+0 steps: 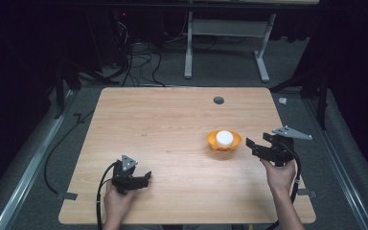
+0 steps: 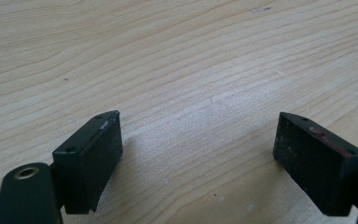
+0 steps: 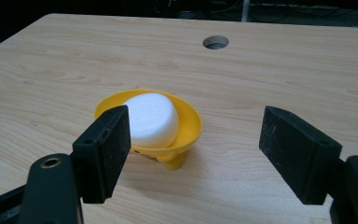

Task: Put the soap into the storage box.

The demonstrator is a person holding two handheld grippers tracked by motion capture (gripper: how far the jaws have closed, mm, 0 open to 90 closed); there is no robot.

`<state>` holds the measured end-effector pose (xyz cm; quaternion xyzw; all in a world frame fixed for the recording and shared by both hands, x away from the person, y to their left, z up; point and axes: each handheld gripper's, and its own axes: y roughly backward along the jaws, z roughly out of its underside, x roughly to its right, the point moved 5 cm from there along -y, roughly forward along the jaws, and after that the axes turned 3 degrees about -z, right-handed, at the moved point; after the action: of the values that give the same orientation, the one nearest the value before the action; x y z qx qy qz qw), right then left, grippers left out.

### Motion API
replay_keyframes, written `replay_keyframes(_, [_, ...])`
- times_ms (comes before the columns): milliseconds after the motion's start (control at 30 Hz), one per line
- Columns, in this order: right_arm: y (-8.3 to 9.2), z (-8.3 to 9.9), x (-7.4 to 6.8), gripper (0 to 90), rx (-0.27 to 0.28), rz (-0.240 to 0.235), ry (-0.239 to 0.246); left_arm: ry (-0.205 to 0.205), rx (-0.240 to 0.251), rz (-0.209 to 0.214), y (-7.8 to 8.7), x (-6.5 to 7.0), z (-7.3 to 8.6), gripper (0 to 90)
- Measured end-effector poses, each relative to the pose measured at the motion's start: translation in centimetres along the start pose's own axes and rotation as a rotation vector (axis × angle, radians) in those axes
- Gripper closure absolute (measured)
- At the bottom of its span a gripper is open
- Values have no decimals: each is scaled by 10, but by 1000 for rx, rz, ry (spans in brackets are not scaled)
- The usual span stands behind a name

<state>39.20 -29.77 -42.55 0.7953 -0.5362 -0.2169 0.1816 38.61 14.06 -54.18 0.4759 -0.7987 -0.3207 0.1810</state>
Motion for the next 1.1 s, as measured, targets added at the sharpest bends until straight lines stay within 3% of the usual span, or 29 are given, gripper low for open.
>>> replay_keyframes(1100, [27,30,14,262,28,2,-42,-1,-3,1,0,0,0,159])
